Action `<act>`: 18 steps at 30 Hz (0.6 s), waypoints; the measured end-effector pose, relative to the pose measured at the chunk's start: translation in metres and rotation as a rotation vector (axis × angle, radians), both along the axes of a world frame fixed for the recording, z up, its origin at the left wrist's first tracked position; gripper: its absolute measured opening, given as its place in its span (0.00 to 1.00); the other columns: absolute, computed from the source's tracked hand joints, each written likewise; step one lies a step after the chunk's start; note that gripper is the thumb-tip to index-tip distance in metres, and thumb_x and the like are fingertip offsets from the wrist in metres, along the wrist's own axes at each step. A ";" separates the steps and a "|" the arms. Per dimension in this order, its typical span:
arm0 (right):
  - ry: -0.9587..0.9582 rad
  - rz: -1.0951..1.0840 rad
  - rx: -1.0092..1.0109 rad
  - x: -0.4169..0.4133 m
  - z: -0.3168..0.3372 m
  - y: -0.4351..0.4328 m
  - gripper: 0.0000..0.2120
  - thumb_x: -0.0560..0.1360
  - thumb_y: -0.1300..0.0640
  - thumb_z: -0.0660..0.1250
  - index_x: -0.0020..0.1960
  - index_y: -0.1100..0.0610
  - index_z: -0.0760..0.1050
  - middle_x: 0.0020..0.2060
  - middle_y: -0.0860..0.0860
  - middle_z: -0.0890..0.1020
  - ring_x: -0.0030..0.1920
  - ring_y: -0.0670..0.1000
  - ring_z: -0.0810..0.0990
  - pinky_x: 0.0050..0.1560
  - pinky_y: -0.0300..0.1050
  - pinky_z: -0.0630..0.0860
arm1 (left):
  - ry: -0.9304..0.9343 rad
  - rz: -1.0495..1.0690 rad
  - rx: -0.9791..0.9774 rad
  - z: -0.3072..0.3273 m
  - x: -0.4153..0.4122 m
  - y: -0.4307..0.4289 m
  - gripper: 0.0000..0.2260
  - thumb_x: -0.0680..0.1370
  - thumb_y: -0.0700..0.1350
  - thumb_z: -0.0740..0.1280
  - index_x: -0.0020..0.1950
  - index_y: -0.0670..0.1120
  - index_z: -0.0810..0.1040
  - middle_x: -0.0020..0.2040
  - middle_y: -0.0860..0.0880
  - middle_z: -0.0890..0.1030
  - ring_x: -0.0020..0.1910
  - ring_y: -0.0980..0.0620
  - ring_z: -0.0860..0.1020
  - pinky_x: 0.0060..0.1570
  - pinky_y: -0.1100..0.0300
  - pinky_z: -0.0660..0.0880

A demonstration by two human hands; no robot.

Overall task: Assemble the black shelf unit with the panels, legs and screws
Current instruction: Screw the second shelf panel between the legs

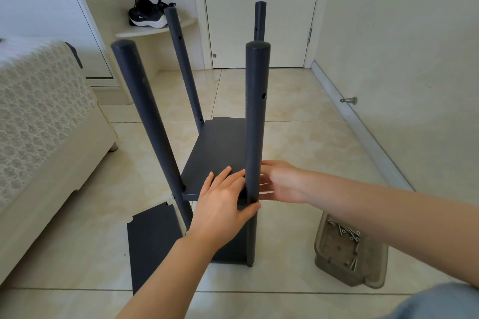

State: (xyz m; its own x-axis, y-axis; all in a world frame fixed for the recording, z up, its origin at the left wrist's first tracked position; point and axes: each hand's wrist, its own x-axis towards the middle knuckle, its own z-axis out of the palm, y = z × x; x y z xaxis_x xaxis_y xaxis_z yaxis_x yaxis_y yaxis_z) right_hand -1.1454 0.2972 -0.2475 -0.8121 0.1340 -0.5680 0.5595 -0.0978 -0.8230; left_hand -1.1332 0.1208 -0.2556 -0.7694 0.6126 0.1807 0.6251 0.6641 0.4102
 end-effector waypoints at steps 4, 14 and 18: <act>0.020 0.025 0.017 0.002 0.001 -0.003 0.10 0.82 0.58 0.61 0.60 0.57 0.77 0.53 0.58 0.84 0.52 0.58 0.84 0.51 0.53 0.82 | 0.003 0.004 -0.026 0.003 -0.002 0.000 0.18 0.79 0.61 0.64 0.67 0.57 0.74 0.74 0.61 0.69 0.79 0.55 0.55 0.79 0.52 0.43; 0.060 0.088 -0.002 0.007 0.011 -0.004 0.08 0.82 0.56 0.60 0.58 0.52 0.76 0.56 0.58 0.82 0.56 0.60 0.82 0.54 0.59 0.81 | 0.128 0.013 -0.186 -0.007 -0.006 -0.002 0.35 0.74 0.71 0.41 0.79 0.61 0.59 0.81 0.57 0.55 0.81 0.51 0.46 0.78 0.47 0.41; 0.050 0.094 -0.012 0.007 0.010 -0.004 0.08 0.82 0.56 0.59 0.57 0.52 0.77 0.55 0.58 0.82 0.53 0.60 0.83 0.53 0.57 0.81 | 0.209 0.026 -0.206 -0.014 -0.003 -0.003 0.31 0.78 0.68 0.45 0.77 0.57 0.67 0.79 0.54 0.63 0.80 0.48 0.56 0.77 0.46 0.51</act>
State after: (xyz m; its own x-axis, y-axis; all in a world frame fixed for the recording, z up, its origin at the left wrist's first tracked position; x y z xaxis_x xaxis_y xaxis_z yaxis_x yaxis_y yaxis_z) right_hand -1.1383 0.2934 -0.2374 -0.8484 0.0489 -0.5271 0.5245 -0.0571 -0.8495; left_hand -1.1365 0.1182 -0.2700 -0.7444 0.6335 0.2110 0.6636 0.7367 0.1296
